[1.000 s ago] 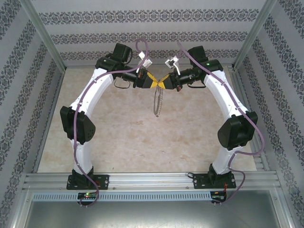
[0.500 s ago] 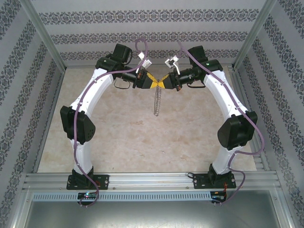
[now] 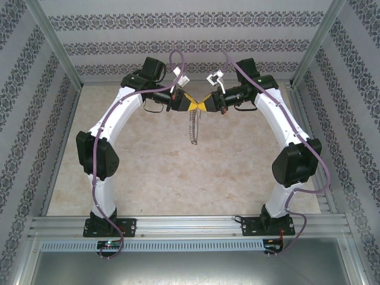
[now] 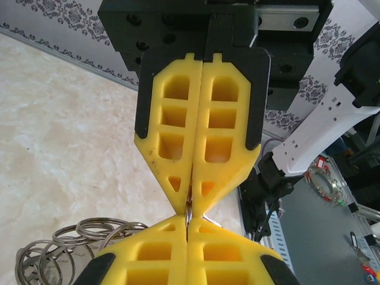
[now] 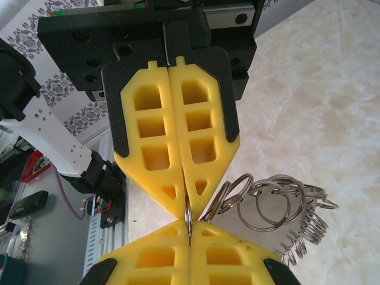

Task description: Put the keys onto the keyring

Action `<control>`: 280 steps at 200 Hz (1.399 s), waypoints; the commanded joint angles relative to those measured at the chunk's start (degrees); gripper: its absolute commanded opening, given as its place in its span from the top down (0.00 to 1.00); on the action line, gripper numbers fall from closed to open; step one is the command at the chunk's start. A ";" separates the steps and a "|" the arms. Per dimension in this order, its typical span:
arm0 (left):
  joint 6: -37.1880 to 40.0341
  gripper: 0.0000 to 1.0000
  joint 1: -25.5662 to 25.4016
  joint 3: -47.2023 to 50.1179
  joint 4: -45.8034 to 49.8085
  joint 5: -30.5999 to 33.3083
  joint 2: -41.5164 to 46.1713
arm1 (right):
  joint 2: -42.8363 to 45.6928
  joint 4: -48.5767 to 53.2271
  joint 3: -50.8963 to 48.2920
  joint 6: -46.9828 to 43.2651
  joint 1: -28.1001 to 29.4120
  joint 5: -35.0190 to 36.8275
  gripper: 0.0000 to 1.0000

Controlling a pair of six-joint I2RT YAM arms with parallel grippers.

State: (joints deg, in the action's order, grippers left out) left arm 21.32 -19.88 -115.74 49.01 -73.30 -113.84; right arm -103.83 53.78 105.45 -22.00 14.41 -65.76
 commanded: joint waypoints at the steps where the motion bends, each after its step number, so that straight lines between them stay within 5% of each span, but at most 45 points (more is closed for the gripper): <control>1: -4.69 1.00 -1.66 2.90 -5.66 -1.48 1.47 | -0.32 -5.85 0.00 2.54 -0.64 -3.59 1.00; 43: -7.66 1.00 -1.64 3.75 -8.81 -1.64 1.66 | 2.67 -10.70 -2.87 8.05 -2.45 -4.83 0.73; 75: -9.70 1.00 -1.58 4.77 -11.36 -1.49 2.50 | 6.18 -13.74 -6.46 11.10 -4.11 -4.57 0.64; 143: -15.69 1.00 -1.50 9.47 -19.22 2.11 6.34 | 16.23 -37.39 -25.11 29.32 -6.85 -2.00 0.62; 167: -20.27 1.00 -1.54 12.85 -25.64 4.67 8.12 | 18.89 -46.87 -30.93 36.97 -6.30 3.80 0.61; 196: -24.86 1.00 -1.16 15.68 -31.79 6.31 9.25 | 21.72 -67.14 -40.50 53.47 -7.33 9.35 0.56; 280: -34.77 1.00 -0.54 16.07 -36.26 7.51 7.91 | 22.99 -86.24 -50.85 73.64 -6.81 22.59 0.52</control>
State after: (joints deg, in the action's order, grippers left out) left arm -9.13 -21.02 -99.92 17.34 -65.25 -106.98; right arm -82.74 -23.29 56.29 44.58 7.62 -47.86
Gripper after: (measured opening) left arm 0.053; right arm 0.483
